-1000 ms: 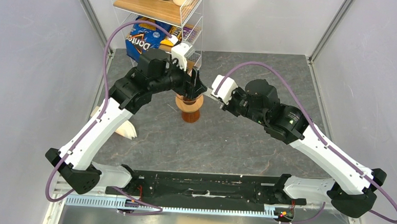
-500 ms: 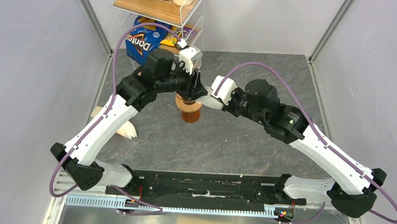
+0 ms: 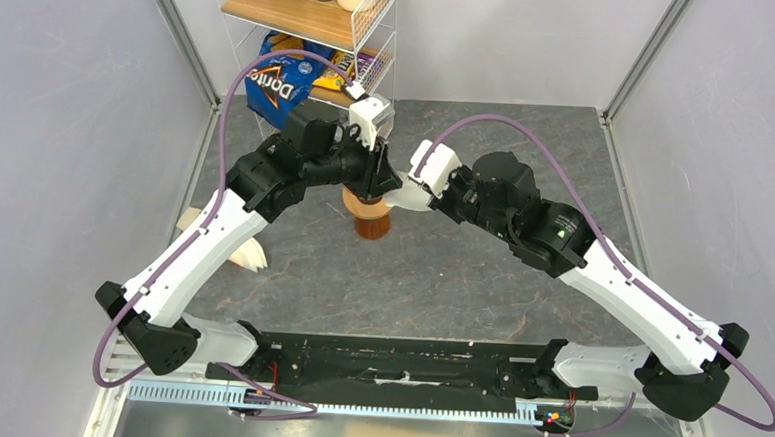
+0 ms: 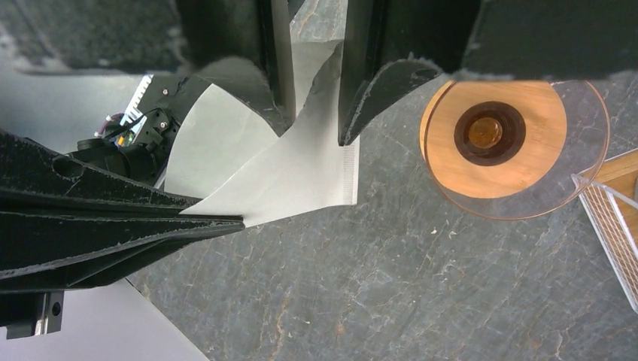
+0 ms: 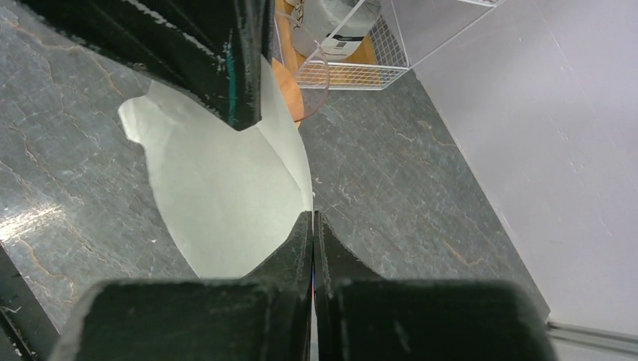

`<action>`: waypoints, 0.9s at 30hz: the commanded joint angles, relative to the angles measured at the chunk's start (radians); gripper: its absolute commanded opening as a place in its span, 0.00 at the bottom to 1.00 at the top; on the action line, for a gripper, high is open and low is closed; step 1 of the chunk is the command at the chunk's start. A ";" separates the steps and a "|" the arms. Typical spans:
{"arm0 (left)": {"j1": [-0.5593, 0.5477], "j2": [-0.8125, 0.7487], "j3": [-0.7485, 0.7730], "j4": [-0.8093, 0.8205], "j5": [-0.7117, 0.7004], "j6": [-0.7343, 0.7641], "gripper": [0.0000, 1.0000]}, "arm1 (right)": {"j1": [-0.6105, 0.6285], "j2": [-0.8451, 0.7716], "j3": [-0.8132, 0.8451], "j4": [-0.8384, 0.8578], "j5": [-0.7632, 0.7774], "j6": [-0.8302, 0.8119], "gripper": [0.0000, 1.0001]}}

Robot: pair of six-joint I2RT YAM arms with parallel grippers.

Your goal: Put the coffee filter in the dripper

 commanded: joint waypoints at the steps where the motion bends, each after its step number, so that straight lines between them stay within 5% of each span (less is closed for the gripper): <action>1: -0.006 -0.040 -0.019 0.048 -0.028 -0.005 0.40 | 0.001 -0.010 0.046 0.053 0.034 0.040 0.00; 4: -0.006 -0.046 -0.038 0.054 -0.018 -0.002 0.49 | 0.002 -0.023 0.032 0.069 0.008 0.040 0.00; 12: -0.006 -0.043 -0.045 0.075 -0.039 0.023 0.46 | 0.001 -0.031 0.023 0.078 -0.079 0.060 0.00; 16: -0.006 -0.061 -0.064 0.090 -0.080 0.036 0.57 | 0.001 -0.031 0.027 0.062 -0.099 0.054 0.00; 24: 0.012 -0.081 -0.075 0.096 -0.138 0.041 0.57 | 0.002 -0.045 0.025 0.040 -0.127 0.055 0.00; 27: 0.017 -0.080 -0.082 0.108 -0.062 0.036 0.48 | 0.002 -0.044 0.025 0.043 -0.139 0.054 0.00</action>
